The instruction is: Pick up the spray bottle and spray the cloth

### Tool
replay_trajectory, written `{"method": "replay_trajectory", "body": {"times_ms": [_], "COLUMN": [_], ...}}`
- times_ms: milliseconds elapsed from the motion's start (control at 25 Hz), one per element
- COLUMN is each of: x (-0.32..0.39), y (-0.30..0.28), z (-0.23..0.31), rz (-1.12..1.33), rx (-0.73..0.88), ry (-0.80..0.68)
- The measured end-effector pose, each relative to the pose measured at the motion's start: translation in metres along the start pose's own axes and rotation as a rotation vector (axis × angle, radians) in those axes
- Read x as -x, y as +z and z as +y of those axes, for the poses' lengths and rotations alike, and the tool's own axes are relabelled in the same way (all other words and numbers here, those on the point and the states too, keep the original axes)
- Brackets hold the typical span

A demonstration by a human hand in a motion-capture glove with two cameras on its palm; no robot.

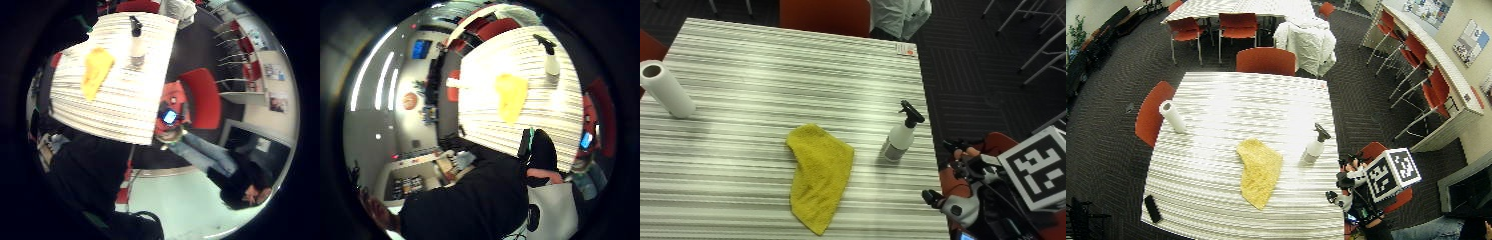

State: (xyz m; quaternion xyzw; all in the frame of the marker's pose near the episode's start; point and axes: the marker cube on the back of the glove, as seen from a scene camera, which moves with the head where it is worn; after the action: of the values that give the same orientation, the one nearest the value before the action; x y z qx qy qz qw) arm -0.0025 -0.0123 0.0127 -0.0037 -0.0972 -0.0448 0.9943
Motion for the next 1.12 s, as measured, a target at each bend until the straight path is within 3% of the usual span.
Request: {"method": "replay_trajectory", "body": {"times_ms": [160, 519, 839, 1118], "x": [-0.009, -0.041, -0.047, -0.043], "y": [0.008, 0.049, 0.068, 0.108], "z": [-0.005, -0.008, -0.013, -0.051], "rz": [-0.293, -1.099, -1.172, -1.145], "rx": [-0.028, -0.012, -0.051, -0.071], "ry": [-0.032, 0.202, 0.255, 0.402]}}
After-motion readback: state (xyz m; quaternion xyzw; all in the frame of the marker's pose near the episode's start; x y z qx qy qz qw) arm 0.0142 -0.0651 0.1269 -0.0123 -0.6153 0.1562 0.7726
